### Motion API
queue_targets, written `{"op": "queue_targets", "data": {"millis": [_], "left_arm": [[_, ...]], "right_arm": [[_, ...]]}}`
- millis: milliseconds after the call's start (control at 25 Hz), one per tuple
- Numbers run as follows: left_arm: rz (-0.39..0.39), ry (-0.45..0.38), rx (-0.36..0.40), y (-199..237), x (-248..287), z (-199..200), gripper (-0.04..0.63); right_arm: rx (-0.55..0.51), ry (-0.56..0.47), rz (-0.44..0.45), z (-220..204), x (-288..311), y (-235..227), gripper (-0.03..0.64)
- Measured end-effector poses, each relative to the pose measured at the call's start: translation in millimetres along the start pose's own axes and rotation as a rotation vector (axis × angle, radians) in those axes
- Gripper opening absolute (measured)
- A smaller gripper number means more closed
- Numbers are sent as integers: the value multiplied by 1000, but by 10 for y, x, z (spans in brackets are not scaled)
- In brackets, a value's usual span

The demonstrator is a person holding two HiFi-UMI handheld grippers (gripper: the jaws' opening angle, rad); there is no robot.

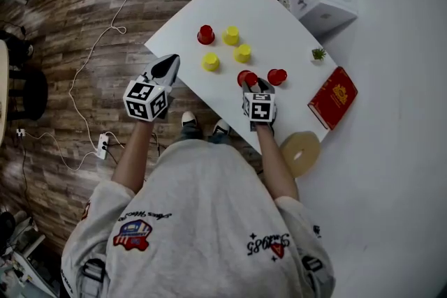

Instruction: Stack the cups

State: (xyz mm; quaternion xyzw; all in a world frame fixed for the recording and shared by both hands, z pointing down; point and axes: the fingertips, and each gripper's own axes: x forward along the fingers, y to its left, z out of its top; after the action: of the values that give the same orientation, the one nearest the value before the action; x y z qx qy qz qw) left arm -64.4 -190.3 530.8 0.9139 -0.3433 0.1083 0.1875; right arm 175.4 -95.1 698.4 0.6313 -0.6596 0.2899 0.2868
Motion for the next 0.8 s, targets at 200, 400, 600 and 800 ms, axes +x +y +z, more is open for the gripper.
{"op": "queue_targets", "data": {"millis": [200, 400, 600, 800], "left_arm": [[54, -13, -14, 202, -202, 6, 6], [104, -19, -27, 370, -404, -35, 6], [144, -15, -39, 510, -556, -93, 6], [169, -8, -49, 624, -652, -155, 6]], "right_arm": [[-58, 6, 60, 191, 176, 339, 212], [-101, 36, 108, 271, 297, 655, 212], [-135, 87, 136, 190, 454, 847, 212], [-142, 73, 143, 247, 528, 952, 212]]}}
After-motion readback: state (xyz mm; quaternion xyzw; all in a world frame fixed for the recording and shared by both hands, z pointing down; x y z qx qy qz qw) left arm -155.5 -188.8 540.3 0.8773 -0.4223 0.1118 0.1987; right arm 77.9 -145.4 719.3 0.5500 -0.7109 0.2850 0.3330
